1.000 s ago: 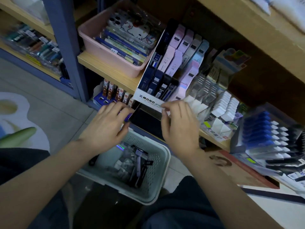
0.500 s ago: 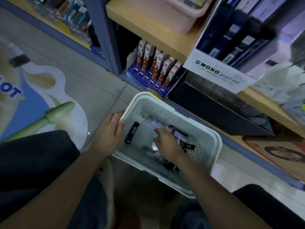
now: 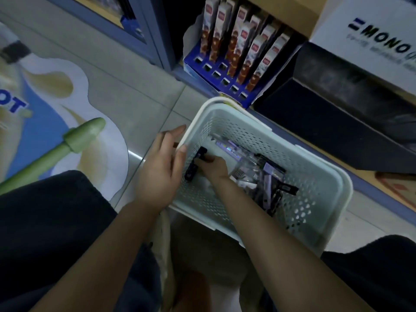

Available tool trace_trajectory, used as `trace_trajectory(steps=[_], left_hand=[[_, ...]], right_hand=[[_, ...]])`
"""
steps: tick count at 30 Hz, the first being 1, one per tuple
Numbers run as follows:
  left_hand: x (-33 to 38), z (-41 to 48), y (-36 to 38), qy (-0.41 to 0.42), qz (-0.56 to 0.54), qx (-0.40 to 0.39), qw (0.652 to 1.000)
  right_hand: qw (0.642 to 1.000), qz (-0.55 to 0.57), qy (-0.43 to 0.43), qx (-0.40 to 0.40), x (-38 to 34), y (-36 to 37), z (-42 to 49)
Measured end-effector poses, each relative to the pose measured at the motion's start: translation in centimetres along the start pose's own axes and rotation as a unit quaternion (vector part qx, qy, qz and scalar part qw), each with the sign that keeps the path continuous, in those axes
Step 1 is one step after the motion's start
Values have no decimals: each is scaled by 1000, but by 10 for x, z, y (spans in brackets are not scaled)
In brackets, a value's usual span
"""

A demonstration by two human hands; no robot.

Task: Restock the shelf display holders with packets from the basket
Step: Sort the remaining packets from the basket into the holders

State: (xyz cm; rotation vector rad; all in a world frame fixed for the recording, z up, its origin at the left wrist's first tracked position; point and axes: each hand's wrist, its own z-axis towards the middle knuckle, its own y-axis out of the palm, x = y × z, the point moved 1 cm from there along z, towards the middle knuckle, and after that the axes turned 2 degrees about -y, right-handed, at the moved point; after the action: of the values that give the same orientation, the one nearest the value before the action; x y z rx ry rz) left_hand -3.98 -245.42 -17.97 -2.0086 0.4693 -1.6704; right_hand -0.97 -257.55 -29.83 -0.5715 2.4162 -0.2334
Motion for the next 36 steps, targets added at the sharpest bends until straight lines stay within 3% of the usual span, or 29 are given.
trace_trajectory(steps=[5,11,16,20,24,28,32,36], left_hand=[[2,0,0,-7,2,-3,1000],[5,-1,-2,-12,65,12,998],[24,-7,0,85,190,59,976],[55,-10,13,55,107,25,992],[71,-11,20,-31,-60,-74,995],[89,-18,21,-92,-208,-142,963],[100,-21,22,-146,-303,-134,932],[92,-18,20,-97,-212,-65,970]], right_hand=[[999,-42,-1,-8,2,-5,2],[998,9,-50,21,-4,-7,-17],[981,116,-155,-23,-30,-43,-62],[957,157,-216,-114,-52,-84,-102],[946,187,-230,-127,-61,-109,-128],[948,160,-259,-94,-68,-119,-141],[941,113,-310,-75,-69,-122,-150],[922,10,-384,55,-60,-123,-136]])
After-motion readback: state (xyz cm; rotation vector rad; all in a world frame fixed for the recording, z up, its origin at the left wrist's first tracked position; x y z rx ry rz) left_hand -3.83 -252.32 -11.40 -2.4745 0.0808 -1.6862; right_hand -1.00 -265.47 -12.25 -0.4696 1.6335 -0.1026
